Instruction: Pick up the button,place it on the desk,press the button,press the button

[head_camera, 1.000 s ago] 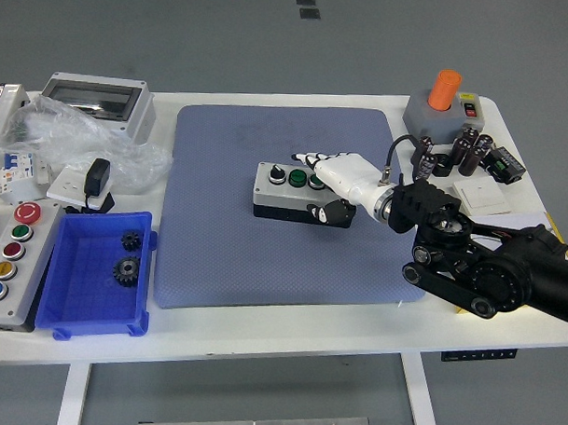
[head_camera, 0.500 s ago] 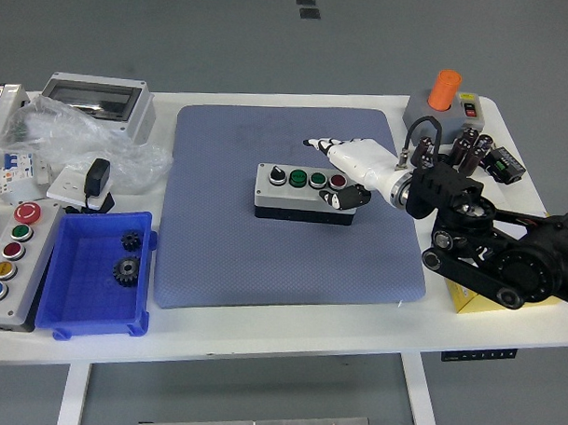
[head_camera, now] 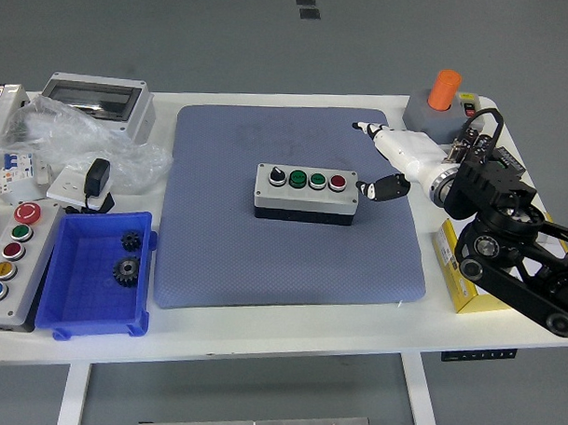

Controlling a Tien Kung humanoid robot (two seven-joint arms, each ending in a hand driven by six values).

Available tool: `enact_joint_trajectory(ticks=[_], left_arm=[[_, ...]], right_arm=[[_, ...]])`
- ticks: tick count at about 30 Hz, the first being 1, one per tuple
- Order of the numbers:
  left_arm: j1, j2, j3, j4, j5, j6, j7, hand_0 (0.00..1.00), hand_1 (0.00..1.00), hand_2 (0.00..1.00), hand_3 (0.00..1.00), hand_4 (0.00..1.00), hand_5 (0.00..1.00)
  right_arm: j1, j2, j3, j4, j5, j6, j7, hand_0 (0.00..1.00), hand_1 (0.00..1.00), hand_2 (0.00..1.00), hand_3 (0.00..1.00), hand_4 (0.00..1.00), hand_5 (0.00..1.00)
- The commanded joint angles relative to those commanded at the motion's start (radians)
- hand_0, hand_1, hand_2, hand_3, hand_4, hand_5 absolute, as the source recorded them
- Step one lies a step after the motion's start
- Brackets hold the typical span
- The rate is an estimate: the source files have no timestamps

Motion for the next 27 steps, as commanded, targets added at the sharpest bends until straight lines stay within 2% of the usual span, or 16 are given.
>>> enact_joint_trajectory(ticks=[2, 5, 6, 11, 12, 17, 18, 23, 24, 27], left_arm=[[-0.002, 0.002, -0.004, 0.000, 0.005, 0.002, 0.000, 0.624, 0.664, 0.570, 0.608, 0.653, 0.334], [-0.004, 0.003, -0.007, 0.000, 0.008, 0.003, 0.000, 0.624, 0.664, 0.570, 0.608, 0.653, 0.334], [-0.004, 0.003, -0.008, 0.000, 0.009, 0.003, 0.001, 0.624, 0.665, 0.570, 0.609, 0.654, 0.336], [-0.003, 0.003, -0.014, 0.000, 0.018, 0.005, 0.009, 0.624, 0.665, 0.570, 0.609, 0.654, 0.336], [-0.002, 0.004, -0.015, 0.000, 0.020, 0.005, 0.011, 0.624, 0.666, 0.570, 0.609, 0.657, 0.339], [-0.004, 0.005, -0.021, 0.000, 0.027, 0.007, 0.013, 0.624, 0.666, 0.570, 0.609, 0.657, 0.339], [-0.004, 0.005, -0.021, 0.000, 0.029, 0.006, 0.013, 0.624, 0.667, 0.571, 0.609, 0.660, 0.340], [-0.005, 0.003, -0.022, 0.000, 0.030, 0.005, 0.012, 0.624, 0.667, 0.571, 0.609, 0.660, 0.340], [-0.004, 0.003, -0.022, 0.000, 0.030, 0.005, 0.012, 0.624, 0.666, 0.571, 0.610, 0.663, 0.341], [-0.004, 0.002, -0.022, 0.000, 0.030, 0.006, 0.012, 0.624, 0.666, 0.571, 0.610, 0.663, 0.341]], right_arm=[[0.008, 0.018, 0.003, 0.005, 0.002, 0.061, -0.071, 0.609, 0.659, 0.845, 0.998, 0.578, 0.196], [0.020, 0.031, -0.010, 0.004, 0.006, 0.136, -0.075, 0.609, 0.659, 0.845, 0.998, 0.578, 0.196], [0.024, 0.033, -0.015, 0.004, 0.009, 0.158, -0.075, 0.464, 0.597, 0.689, 0.998, 0.343, 0.223], [0.048, 0.036, -0.045, 0.014, 0.038, 0.263, -0.075, 0.464, 0.597, 0.689, 0.998, 0.343, 0.223], [0.051, 0.038, -0.048, 0.016, 0.039, 0.273, -0.075, 0.418, 0.569, 0.625, 0.998, 0.242, 0.192], [0.066, 0.053, -0.056, 0.018, 0.039, 0.294, -0.075, 0.418, 0.569, 0.625, 0.998, 0.242, 0.192], [0.068, 0.055, -0.058, 0.015, 0.039, 0.296, -0.075, 0.398, 0.532, 0.404, 0.998, 0.174, 0.140], [0.072, 0.058, -0.061, -0.003, 0.043, 0.300, -0.075, 0.398, 0.532, 0.404, 0.998, 0.174, 0.140], [0.072, 0.057, -0.063, -0.006, 0.045, 0.300, -0.075, 0.381, 0.522, 0.338, 0.998, 0.136, 0.104], [0.072, 0.056, -0.071, -0.013, 0.052, 0.303, -0.075, 0.381, 0.522, 0.338, 0.998, 0.136, 0.104]])
